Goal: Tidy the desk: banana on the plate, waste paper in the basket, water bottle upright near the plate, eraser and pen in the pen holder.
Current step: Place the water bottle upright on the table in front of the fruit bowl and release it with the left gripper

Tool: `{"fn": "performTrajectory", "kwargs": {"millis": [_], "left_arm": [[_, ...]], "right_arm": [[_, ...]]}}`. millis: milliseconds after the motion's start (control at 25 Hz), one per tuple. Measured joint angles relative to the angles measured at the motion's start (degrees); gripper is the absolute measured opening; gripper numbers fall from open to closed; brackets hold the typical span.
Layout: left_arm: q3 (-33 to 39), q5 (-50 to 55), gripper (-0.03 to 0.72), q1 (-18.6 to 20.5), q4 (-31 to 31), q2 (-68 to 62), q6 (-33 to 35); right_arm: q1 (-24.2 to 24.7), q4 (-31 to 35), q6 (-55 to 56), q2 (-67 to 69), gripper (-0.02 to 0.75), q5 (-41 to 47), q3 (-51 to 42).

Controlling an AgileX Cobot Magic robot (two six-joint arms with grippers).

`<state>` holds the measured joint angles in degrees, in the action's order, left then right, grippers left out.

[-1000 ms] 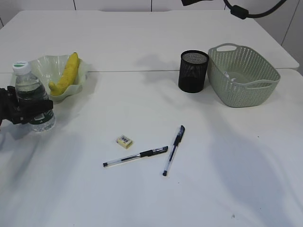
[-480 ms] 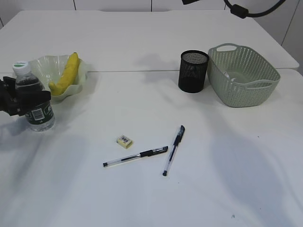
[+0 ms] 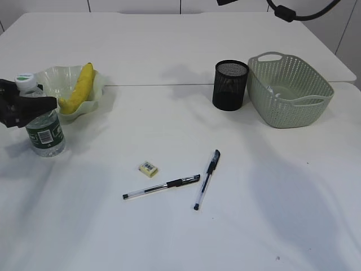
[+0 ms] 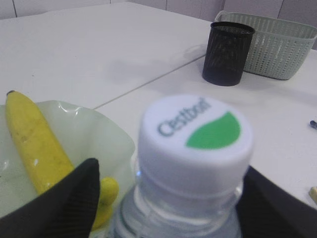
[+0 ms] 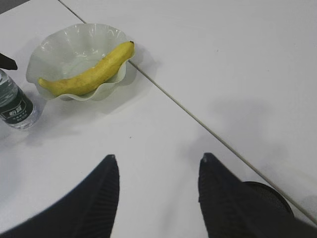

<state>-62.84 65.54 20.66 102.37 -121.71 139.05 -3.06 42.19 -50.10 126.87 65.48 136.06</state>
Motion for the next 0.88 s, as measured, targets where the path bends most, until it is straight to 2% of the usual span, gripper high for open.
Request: {"fn": "performTrajectory", "kwargs": {"millis": [600, 880], "left_arm": [[0.15, 0.09, 0.559, 0.0, -0.18, 8.8, -2.36], [0.25, 0.22, 0.559, 0.0, -0.55, 14.53, -4.5]], "right_arm": [[0.0, 0.0, 1.28, 0.0, 0.389, 0.32, 0.0], [0.0, 4.07, 1.36, 0.0, 0.389, 2.13, 0.0]]}}
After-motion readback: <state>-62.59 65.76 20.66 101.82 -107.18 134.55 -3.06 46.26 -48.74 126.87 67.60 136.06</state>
